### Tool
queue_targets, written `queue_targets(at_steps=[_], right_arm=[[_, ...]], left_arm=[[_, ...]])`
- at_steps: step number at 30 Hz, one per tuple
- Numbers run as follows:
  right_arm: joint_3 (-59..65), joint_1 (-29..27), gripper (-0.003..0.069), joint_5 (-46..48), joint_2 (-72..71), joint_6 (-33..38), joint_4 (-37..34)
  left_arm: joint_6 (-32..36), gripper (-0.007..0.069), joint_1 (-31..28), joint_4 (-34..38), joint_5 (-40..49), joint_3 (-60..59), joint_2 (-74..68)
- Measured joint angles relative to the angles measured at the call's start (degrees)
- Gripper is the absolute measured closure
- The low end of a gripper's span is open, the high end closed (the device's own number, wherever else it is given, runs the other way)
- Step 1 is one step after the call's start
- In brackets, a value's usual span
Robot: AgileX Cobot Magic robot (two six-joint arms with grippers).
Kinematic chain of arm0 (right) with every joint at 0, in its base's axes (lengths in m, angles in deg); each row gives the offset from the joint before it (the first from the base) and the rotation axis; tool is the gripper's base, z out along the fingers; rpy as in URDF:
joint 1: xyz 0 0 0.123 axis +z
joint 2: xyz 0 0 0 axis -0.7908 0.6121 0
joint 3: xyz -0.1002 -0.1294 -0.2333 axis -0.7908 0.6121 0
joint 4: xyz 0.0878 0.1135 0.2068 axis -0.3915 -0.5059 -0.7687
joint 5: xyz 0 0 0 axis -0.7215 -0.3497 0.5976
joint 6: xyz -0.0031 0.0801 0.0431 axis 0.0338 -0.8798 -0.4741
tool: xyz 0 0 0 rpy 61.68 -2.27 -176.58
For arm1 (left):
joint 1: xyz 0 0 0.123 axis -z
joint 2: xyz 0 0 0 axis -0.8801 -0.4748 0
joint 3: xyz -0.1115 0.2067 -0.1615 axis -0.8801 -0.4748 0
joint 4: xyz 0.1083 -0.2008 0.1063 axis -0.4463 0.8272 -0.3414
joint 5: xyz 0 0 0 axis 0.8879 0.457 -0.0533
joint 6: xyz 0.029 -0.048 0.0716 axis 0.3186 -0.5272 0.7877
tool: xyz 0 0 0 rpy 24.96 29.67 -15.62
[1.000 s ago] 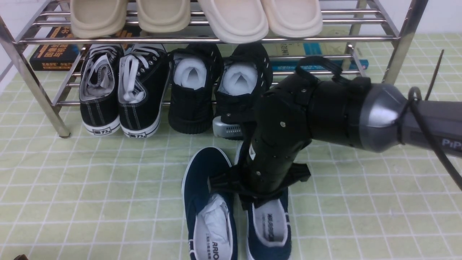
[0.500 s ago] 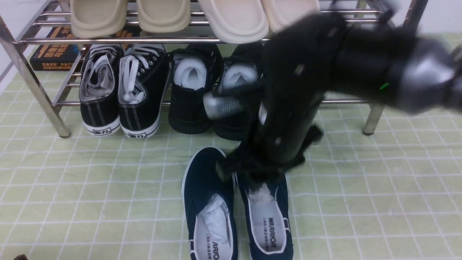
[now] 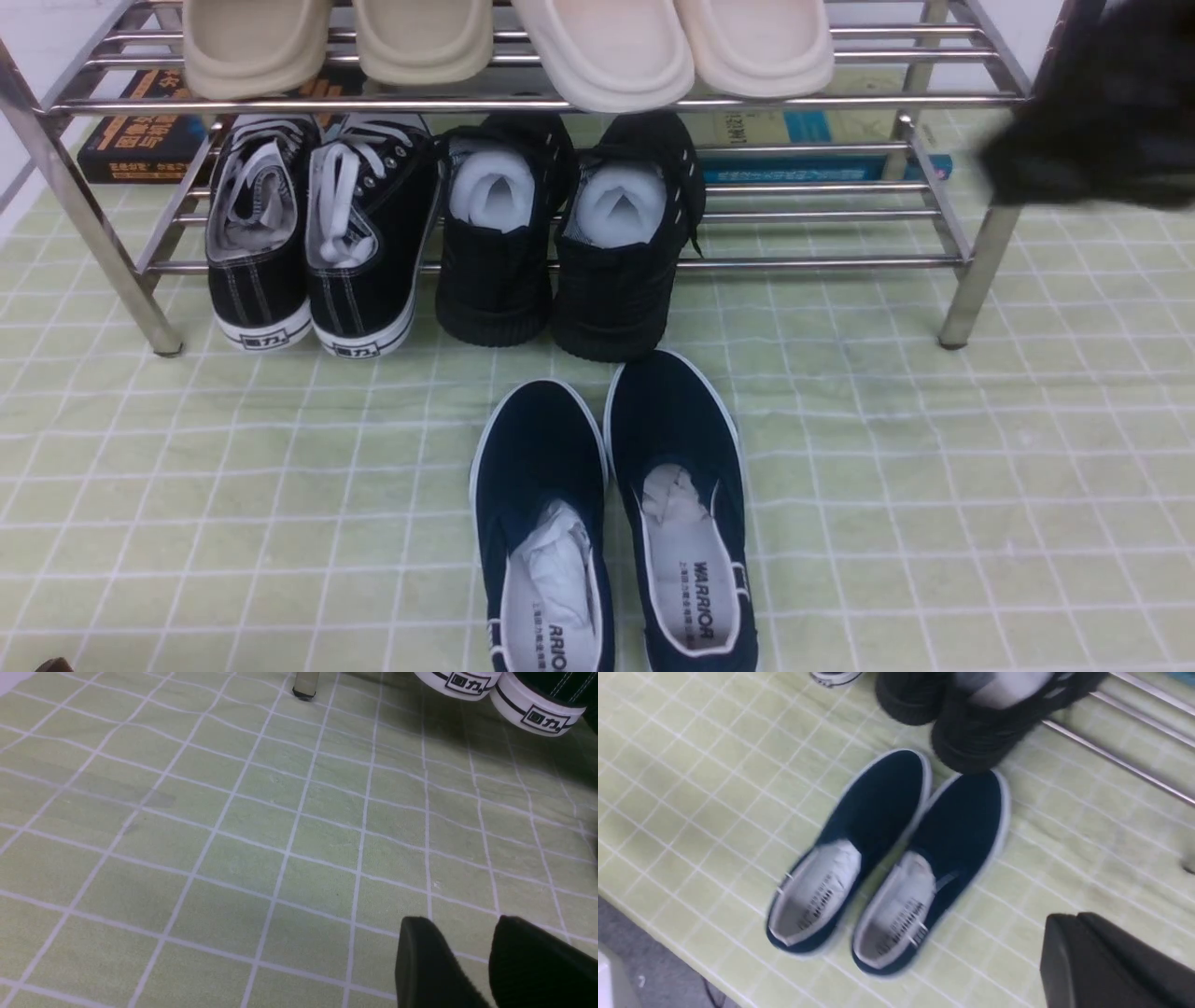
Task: Take the shoes off the shelf with your hand from the green coffee tablecloth.
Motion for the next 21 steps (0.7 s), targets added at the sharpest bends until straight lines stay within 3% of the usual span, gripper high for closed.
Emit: queue_targets(at_steps=[4, 8, 14, 21], right_arm=[[12.62, 0.00, 0.0672, -8.22, -9.68, -1.66, 1.72], [34.42, 0.00, 0.0670, -31.09, -22.27, -6.77, 3.31], [52.06, 0.00, 0.0667, -54.65, -30.53, -8.41, 3.45], [63.31, 0.00, 0.0663, -63.12, -34.14, -8.84, 3.62]], left_arm=[[0.00, 0.0383, 0.00, 0.00, 0.00, 0.00, 0.00], [0.00, 0.0383, 0.00, 0.00, 0.00, 0.00, 0.00], [0.00, 0.0383, 0.00, 0.00, 0.00, 0.00, 0.00], [0.00, 0.0383, 0.00, 0.00, 0.00, 0.00, 0.00]])
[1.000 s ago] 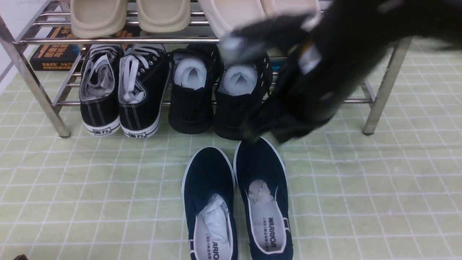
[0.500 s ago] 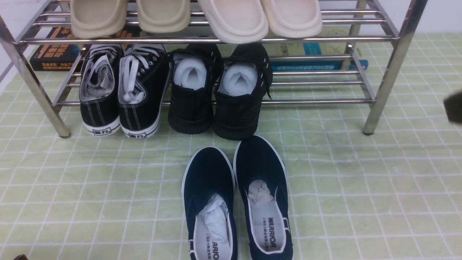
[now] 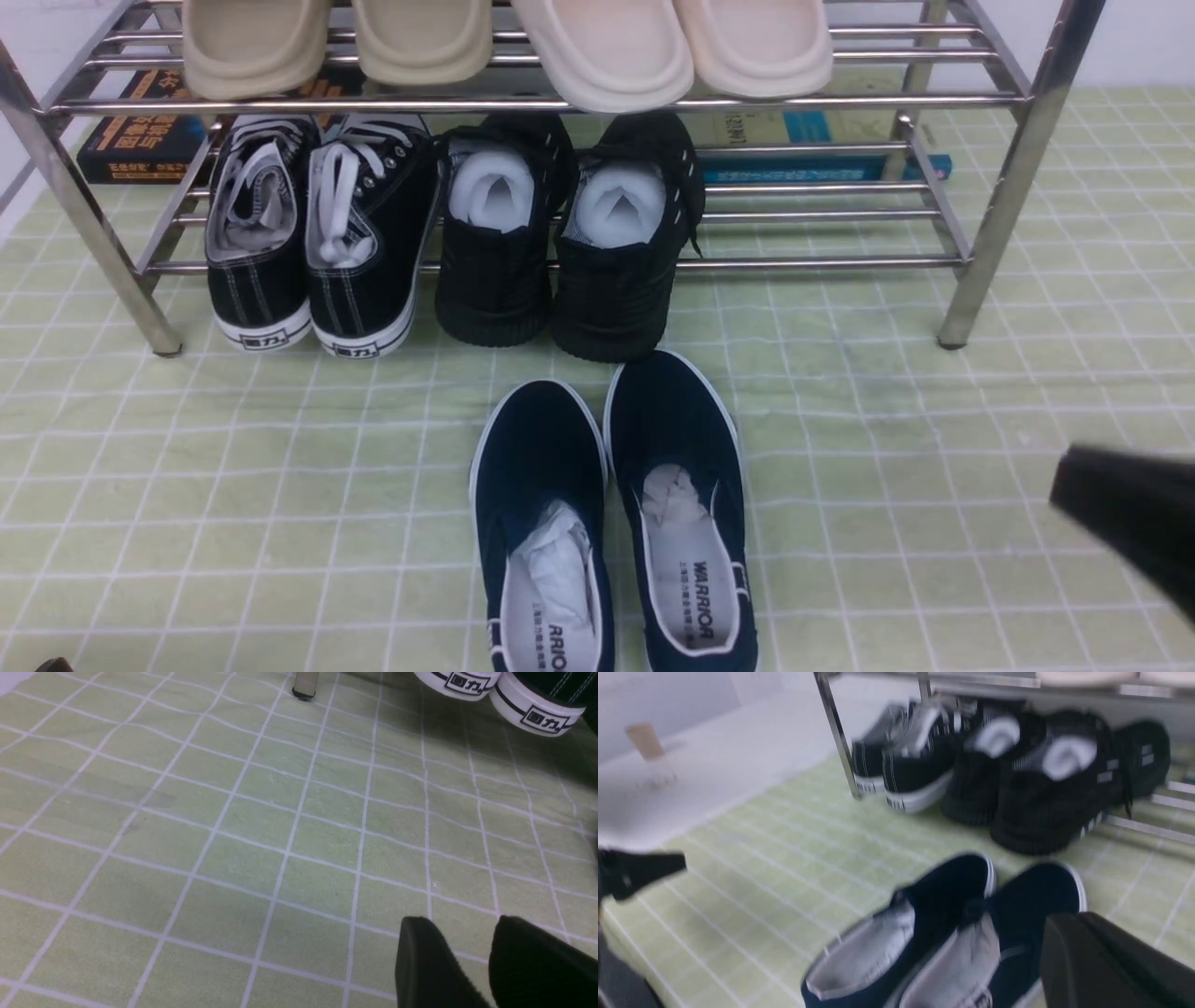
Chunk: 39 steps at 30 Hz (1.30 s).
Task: Take the shoes off the shelf with your hand from the green coffee tablecloth.
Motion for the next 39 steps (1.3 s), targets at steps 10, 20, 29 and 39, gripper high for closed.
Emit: queue_targets(at_steps=[10, 20, 29, 39], right_arm=[[3.26, 0.00, 0.0659, -0.99, 0.00, -0.07, 0.00], [7.01, -4.65, 0.0654, -2.12, -4.99, 22.01, -13.95], [17.94, -33.27, 0.0646, 5.19, -22.52, 30.52, -18.62], [23.39, -48.84, 0.0636, 13.61, -30.73, 25.96, -16.00]], left_arm=[[0.00, 0.0383, 0.00, 0.00, -0.05, 0.00, 0.00], [0.00, 0.0383, 0.00, 0.00, -0.05, 0.00, 0.00], [0.00, 0.0383, 0.00, 0.00, -0.05, 0.00, 0.00], [0.00, 0.0383, 0.00, 0.00, -0.05, 0.00, 0.00]])
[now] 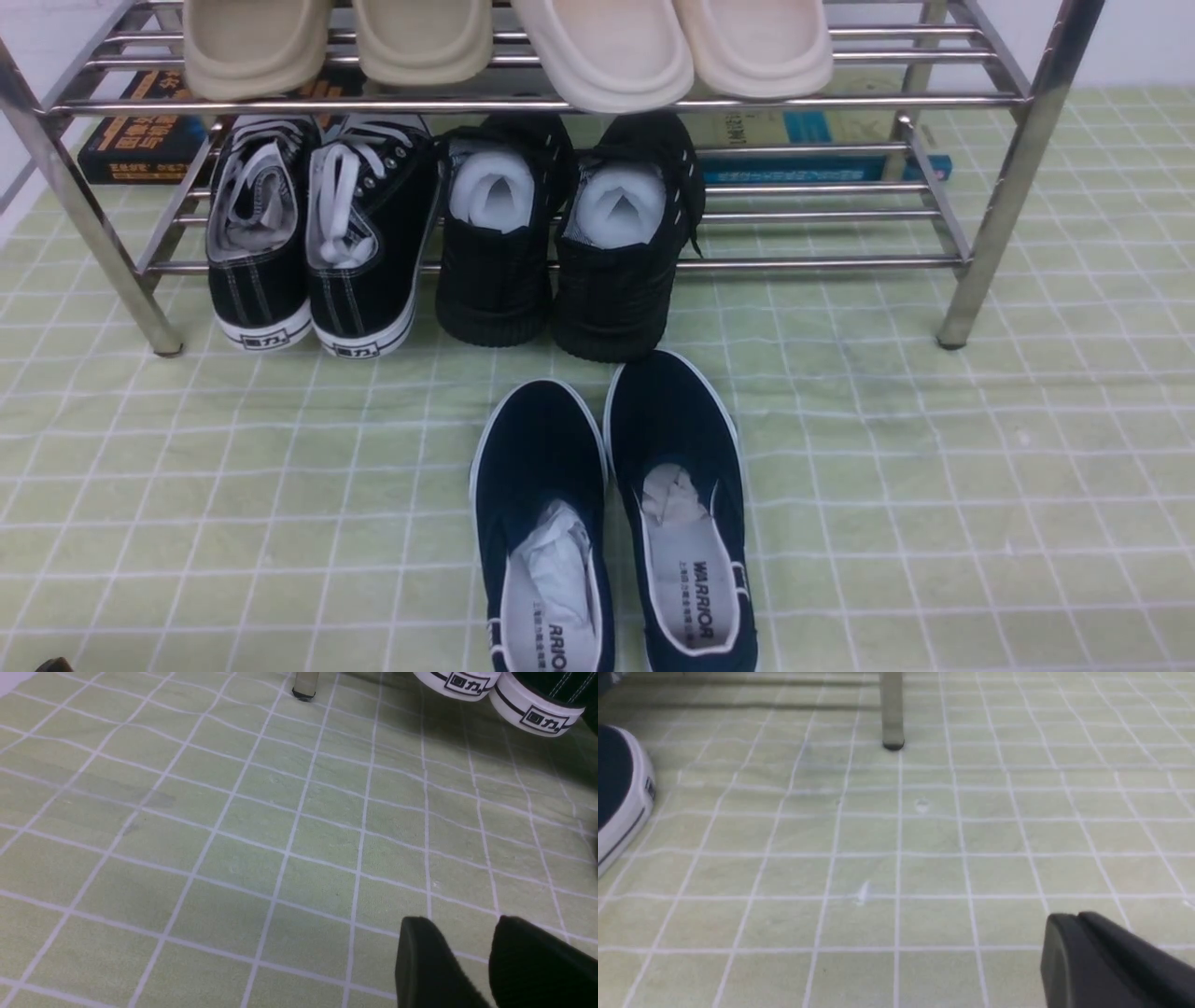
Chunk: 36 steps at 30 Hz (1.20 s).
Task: Take the shoes off the shelf with your hand from the green coffee tablecloth.
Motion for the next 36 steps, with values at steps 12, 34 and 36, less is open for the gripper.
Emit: queue_targets(at_steps=[12, 34, 36], right_arm=[[-0.05, 4.76, 0.0620, 1.00, 0.00, -4.59, 1.60], [-0.05, 5.04, 0.0596, 1.00, 0.00, -5.42, 2.29], [-0.05, 5.04, 0.0596, 1.00, 0.00, -5.42, 2.29]], left_arm=[[0.00, 0.0383, 0.00, 0.00, 0.00, 0.00, 0.00], [0.00, 0.0383, 0.00, 0.00, 0.00, 0.00, 0.00], [0.00, 0.0383, 0.00, 0.00, 0.00, 0.00, 0.00]])
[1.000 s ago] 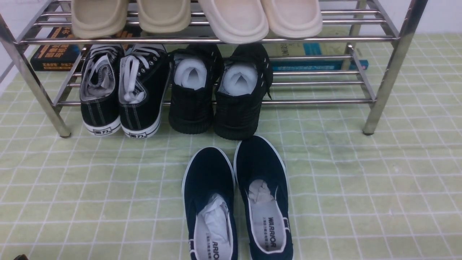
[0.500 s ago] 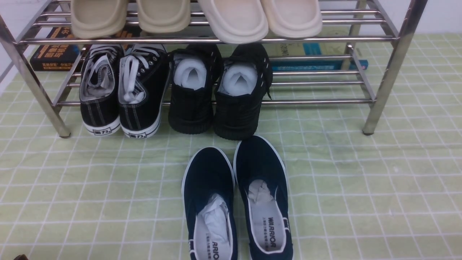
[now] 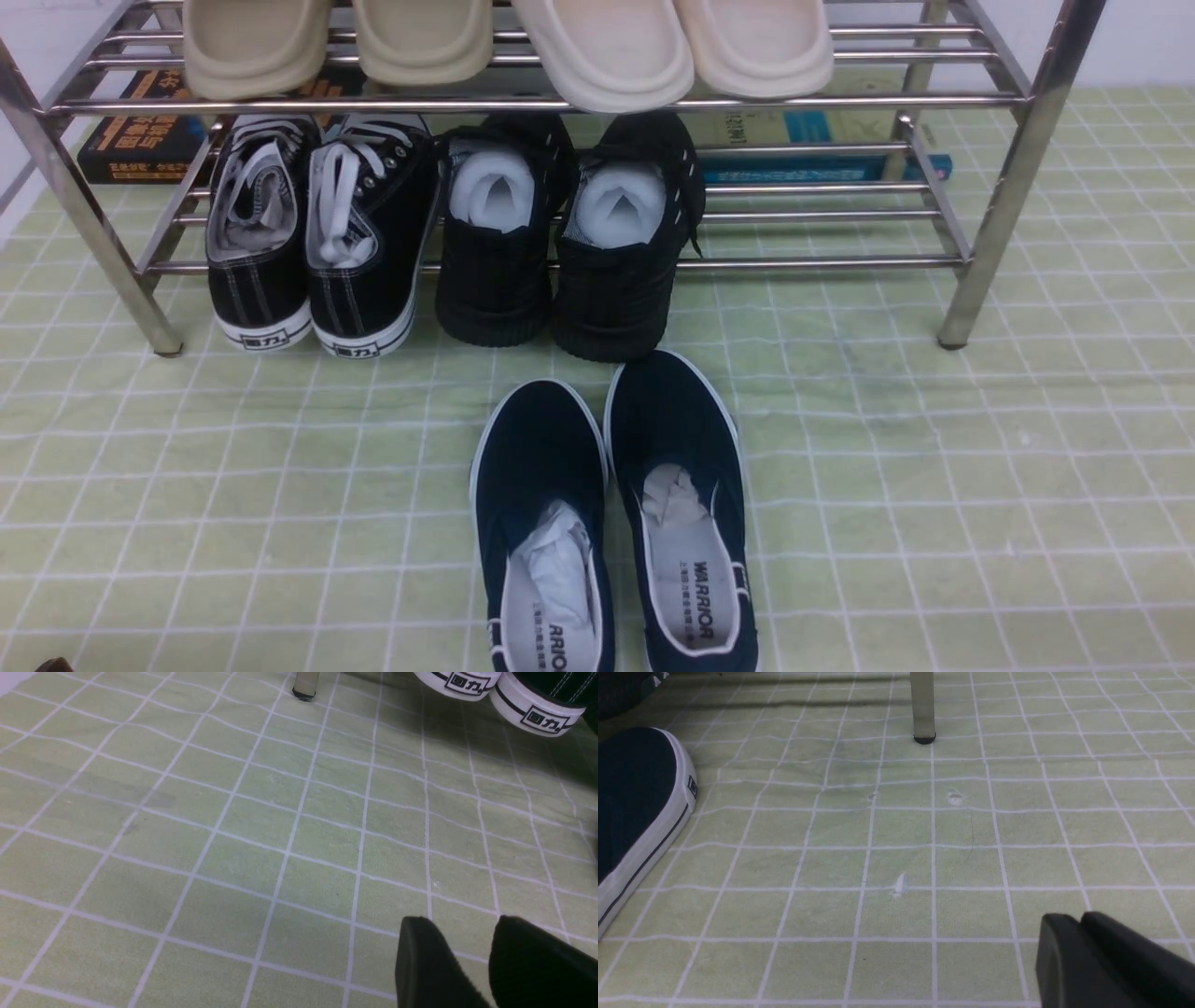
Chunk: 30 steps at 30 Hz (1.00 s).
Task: Take the shoes off the shelf with your hand from the green coffee tablecloth.
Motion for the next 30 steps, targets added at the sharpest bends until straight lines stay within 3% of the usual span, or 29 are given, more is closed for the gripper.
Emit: queue_targets(at_steps=[30], right_arm=[[0.00, 0.00, 0.0557, 0.00, 0.00, -0.05, 0.00]], left_arm=[[0.00, 0.0383, 0.00, 0.00, 0.00, 0.00, 0.00]])
